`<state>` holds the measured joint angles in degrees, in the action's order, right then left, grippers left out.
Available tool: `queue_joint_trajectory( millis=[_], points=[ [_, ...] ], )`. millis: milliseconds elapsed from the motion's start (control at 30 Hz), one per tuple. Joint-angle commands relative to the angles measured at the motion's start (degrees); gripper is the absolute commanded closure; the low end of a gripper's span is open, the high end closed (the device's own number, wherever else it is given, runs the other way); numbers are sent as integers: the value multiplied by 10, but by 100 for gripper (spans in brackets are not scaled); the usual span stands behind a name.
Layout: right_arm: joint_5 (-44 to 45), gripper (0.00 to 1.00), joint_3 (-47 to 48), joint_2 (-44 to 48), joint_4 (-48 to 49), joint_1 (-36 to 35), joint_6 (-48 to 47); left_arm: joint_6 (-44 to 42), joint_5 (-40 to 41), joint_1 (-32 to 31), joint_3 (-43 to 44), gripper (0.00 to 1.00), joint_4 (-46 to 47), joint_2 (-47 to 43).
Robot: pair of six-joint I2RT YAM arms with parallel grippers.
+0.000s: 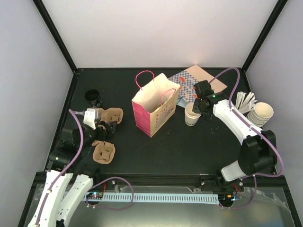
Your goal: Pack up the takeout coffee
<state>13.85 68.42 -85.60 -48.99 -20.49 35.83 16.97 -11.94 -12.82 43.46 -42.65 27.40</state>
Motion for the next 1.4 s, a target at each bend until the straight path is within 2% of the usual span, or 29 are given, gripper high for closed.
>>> queue_joint_trajectory(
  millis=[0,167,867,1367],
  points=[
    [-2,86,-6,-3,7,4,7,-11,3,3,13,1,13,2],
    [5,99,5,9,-5,4,7,-15,4,3,21,1,13,4],
    [-14,99,34,43,-41,5,6,-17,1,3,28,1,10,4],
    [-9,79,-15,48,-22,5,6,-17,-7,3,27,1,11,12]
  ],
)
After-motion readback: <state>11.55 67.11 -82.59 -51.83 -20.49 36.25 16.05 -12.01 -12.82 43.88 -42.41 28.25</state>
